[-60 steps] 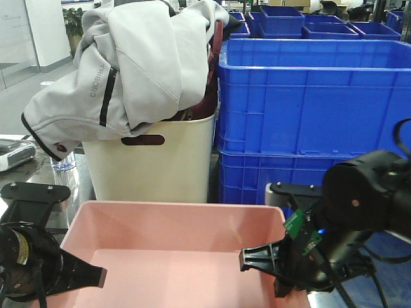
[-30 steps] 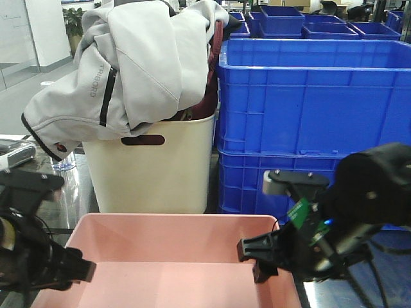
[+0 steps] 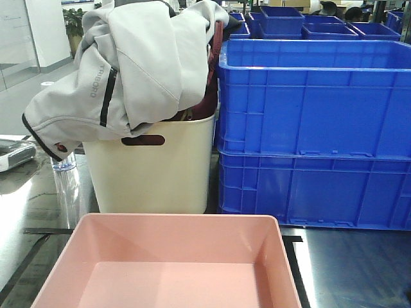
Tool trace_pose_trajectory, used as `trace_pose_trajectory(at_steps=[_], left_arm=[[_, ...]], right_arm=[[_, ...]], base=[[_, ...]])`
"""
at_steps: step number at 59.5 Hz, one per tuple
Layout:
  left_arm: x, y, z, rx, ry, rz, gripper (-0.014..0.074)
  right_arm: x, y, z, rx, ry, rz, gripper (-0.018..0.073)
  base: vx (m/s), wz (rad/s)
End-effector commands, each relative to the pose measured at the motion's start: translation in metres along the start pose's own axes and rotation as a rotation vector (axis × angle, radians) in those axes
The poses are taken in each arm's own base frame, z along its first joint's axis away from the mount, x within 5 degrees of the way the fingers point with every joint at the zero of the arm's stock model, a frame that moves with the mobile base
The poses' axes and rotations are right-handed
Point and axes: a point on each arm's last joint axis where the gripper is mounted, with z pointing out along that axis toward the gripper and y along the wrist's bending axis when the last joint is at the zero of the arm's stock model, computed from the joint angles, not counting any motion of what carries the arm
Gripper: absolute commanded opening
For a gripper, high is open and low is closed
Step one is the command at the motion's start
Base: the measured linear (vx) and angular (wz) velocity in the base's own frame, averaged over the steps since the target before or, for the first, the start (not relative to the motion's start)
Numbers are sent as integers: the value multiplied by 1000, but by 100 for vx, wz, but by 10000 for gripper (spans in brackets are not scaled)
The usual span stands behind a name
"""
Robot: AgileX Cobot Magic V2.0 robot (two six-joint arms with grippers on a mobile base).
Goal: Grab pink bin and stack on right shelf
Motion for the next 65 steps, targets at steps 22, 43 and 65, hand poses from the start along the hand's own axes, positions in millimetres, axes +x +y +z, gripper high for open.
trace_pose_trajectory(at_steps=[22,43,65], left_arm=[[66,4,-16,-27,-237,0,288],[73,7,-9,-43,-218,-14,-8],[82,10,-11,-81,-245,-30,-6]], right_arm=[[86,3,-17,31,-133,-50,323],[89,4,-12,24,-112,-40,-15],[89,4,-12,24,-112,-40,-12]], base=[[0,0],[0,0],[0,0]])
